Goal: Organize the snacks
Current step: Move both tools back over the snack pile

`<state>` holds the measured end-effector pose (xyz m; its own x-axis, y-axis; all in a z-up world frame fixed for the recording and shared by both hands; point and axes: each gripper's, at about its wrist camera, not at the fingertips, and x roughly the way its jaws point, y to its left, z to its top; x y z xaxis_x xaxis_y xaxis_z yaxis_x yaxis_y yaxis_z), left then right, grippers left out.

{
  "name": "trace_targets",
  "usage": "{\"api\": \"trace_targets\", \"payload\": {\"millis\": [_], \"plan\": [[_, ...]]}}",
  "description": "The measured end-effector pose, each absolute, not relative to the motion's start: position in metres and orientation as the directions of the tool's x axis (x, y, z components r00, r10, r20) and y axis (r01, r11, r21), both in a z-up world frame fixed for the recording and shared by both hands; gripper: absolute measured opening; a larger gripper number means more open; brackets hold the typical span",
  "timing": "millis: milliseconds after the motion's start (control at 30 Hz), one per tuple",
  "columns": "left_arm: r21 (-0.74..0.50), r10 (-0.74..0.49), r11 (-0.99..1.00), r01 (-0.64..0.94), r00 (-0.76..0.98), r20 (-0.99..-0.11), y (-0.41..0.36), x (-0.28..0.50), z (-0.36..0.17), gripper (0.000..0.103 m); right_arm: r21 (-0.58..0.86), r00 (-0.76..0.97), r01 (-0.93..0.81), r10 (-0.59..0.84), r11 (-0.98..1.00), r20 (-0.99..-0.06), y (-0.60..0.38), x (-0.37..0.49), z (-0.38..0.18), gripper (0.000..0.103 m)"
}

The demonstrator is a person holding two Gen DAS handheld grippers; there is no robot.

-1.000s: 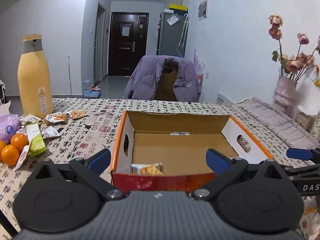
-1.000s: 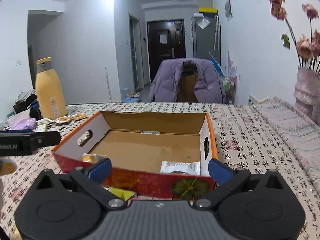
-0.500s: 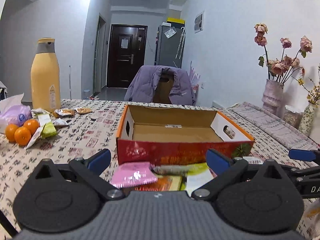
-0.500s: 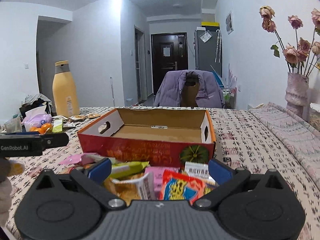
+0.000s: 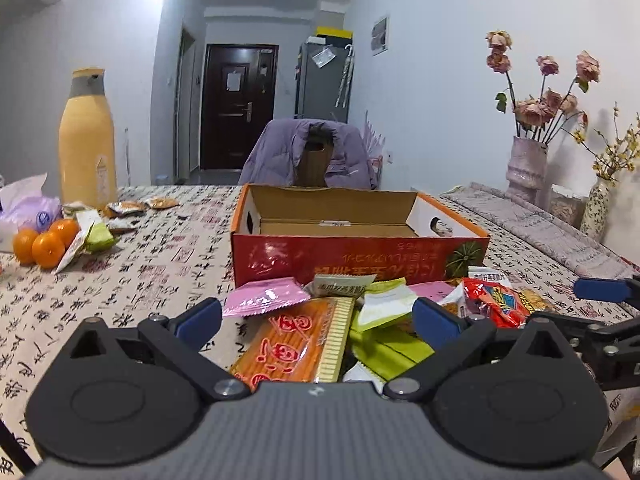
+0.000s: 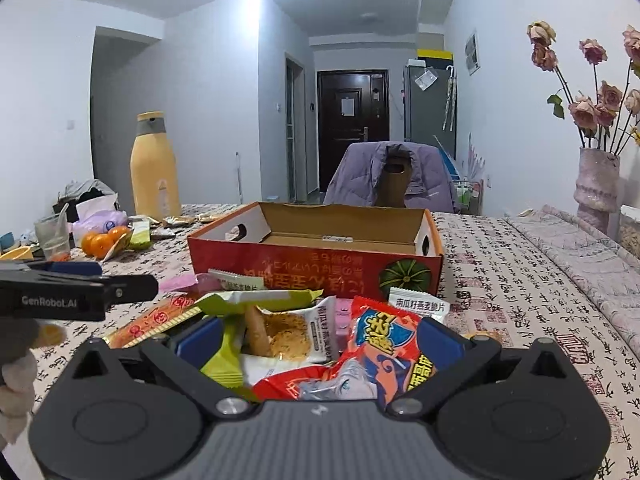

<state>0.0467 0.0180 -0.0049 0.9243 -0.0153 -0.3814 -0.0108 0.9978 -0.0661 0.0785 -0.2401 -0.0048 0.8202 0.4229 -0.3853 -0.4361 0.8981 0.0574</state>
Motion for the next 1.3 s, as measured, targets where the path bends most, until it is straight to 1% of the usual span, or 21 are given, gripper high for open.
{"api": "trace_targets", "payload": {"millis": [100,267,400,467,700,800,1033,1133,1267,1300], "plan": [[-0.074,-0.029,0.997,0.0,0.921,-0.388,0.017,0.047,-0.006,0.103,0.047,0.811,-0.443,0.423,0.895,-0.403,-0.232,0.086,-0.005,0.103],[-0.075,-0.02,0.997,-0.011,0.918,-0.397,0.022,0.047,-0.009,0.103,0.022,0.783,-0.453,0.409,0.891,-0.468,-0.213,0.108,-0.007,0.103],[-0.077,-0.016,0.997,-0.017,0.915,-0.402,0.027,0.049,-0.009,0.103,-0.003,0.759,-0.467,0.4,0.884,-0.514,-0.197,0.126,-0.008,0.101],[-0.078,-0.012,0.997,-0.021,0.914,-0.406,0.028,0.05,-0.01,0.103,-0.007,0.749,-0.47,0.395,0.883,-0.532,-0.19,0.133,-0.009,0.098],[-0.085,-0.015,0.996,-0.022,0.909,-0.416,0.03,0.051,-0.012,0.103,-0.014,0.714,-0.476,0.377,0.879,-0.59,-0.17,0.156,-0.017,0.096],[-0.086,-0.018,0.996,-0.019,0.909,-0.417,0.031,0.051,-0.012,0.103,-0.013,0.702,-0.471,0.365,0.882,-0.612,-0.165,0.164,-0.022,0.086],[-0.089,-0.026,0.996,-0.013,0.907,-0.42,0.03,0.051,-0.014,0.103,0.02,0.67,-0.457,0.36,0.889,-0.649,-0.164,0.174,-0.033,0.075],[-0.091,-0.026,0.996,-0.014,0.906,-0.422,0.029,0.051,-0.014,0.103,0.012,0.671,-0.46,0.356,0.888,-0.65,-0.164,0.174,-0.034,0.07],[-0.094,-0.025,0.995,-0.017,0.904,-0.427,0.029,0.051,-0.015,0.103,0.022,0.679,-0.454,0.362,0.891,-0.638,-0.167,0.172,-0.033,0.059],[-0.095,-0.025,0.995,-0.017,0.904,-0.428,0.029,0.05,-0.015,0.103,0.032,0.682,-0.452,0.368,0.892,-0.632,-0.17,0.171,-0.032,0.058]]}}
